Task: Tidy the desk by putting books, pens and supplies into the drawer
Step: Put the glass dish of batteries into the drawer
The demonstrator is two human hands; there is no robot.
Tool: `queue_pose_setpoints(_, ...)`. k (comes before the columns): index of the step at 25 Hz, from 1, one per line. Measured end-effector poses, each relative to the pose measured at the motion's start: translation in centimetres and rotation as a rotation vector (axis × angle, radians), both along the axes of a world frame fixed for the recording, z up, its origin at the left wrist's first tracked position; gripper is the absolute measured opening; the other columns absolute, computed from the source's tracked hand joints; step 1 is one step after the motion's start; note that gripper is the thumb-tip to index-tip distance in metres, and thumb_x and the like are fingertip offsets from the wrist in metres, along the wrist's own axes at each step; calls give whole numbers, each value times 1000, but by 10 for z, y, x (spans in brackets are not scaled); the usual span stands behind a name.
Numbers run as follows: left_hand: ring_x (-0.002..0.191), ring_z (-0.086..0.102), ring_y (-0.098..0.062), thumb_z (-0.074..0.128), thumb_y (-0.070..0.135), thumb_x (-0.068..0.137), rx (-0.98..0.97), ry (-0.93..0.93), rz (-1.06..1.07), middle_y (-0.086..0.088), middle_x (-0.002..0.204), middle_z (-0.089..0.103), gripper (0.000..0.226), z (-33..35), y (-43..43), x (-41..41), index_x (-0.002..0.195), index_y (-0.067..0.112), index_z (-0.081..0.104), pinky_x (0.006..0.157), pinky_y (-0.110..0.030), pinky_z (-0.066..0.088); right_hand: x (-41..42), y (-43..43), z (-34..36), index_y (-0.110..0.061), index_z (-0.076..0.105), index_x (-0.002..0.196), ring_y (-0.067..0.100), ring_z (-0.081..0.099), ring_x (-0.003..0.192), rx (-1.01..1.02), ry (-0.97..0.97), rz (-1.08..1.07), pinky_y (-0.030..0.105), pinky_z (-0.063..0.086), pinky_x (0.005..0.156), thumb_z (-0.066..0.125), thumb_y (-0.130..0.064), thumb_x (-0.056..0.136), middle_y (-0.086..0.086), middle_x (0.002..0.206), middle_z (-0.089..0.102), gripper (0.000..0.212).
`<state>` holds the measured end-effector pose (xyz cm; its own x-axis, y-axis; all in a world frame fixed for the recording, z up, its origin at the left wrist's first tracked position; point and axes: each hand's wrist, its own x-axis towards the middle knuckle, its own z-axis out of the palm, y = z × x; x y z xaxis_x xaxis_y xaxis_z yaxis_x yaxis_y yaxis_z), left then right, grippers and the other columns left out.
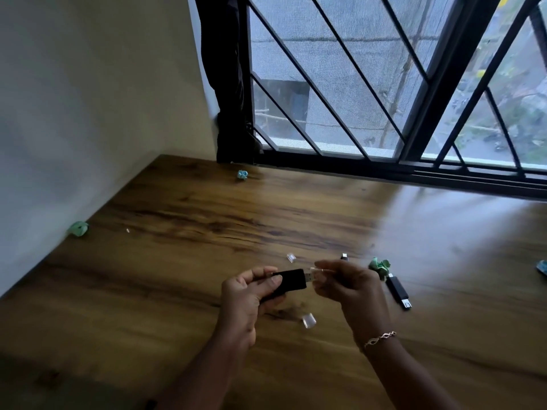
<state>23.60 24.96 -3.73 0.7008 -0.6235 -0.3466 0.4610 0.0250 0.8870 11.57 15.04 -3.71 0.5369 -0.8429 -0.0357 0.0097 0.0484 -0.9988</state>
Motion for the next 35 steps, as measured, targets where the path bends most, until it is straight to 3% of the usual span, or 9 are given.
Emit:
queue_pose_setpoints(6,65,69,-13,63,-10,79,15,-47,54,-8,74,69,13,2,1,-3,83,2,67,57,-24,58,4,5,-4,-31,71,79,10,69,75,-180,130,56,23,56,72,72,7,70,-4,78,73,39)
queue_pose_setpoints(9,73,68,-17,61,-8,81,23,-98,64,-10,82,68,13,4,-1,-9,89,2,66,55,-19,56,5,6,-6,-22,73,83,9,69,70,-181,138,22,22,57,68,73,11,67,-6,73,72,37)
queue_pose_setpoints(12,80,66,-18,60,-7,83,66,-132,53,-13,92,67,14,-1,-1,-10,92,3,65,56,-19,56,5,8,-9,-28,71,80,15,70,73,-156,139,8,28,57,72,73,11,66,0,77,73,41)
queue_pose_setpoints(17,88,63,-22,59,-6,85,175,-138,20,-16,108,60,25,-12,8,13,110,-6,61,55,-19,57,25,16,-24,-13,72,99,15,69,85,-362,401,118,30,55,81,77,-1,67,5,96,72,34)
queue_pose_setpoints(19,92,61,-24,60,-6,84,226,-210,23,-15,109,59,31,-18,11,24,115,-6,58,57,-19,57,35,19,-30,-13,70,104,16,68,86,-465,470,175,24,53,77,75,-3,71,4,103,69,35)
queue_pose_setpoints(23,88,63,-23,63,2,85,409,-460,98,-20,105,65,18,-29,18,34,102,4,60,65,-25,54,57,19,-38,-20,66,114,19,62,100,-622,626,270,24,45,81,67,-12,79,0,112,65,36)
queue_pose_setpoints(27,101,61,-20,58,13,90,580,-771,118,-11,117,63,29,-44,26,44,118,4,62,79,-22,48,73,22,-43,-21,65,113,24,53,107,-698,677,332,25,39,81,63,-14,80,4,114,60,34)
queue_pose_setpoints(32,88,55,-15,61,13,88,620,-887,58,-12,116,56,31,-57,30,53,118,4,62,75,-21,45,77,22,-48,-23,62,118,23,48,111,-722,701,348,22,35,80,63,-21,83,3,118,55,35)
queue_pose_setpoints(35,93,56,-22,63,17,87,663,-960,52,-13,116,52,35,-52,30,52,120,7,61,77,-30,51,65,14,-44,-20,61,118,21,52,109,-699,660,323,27,41,86,65,-18,82,1,119,56,37)
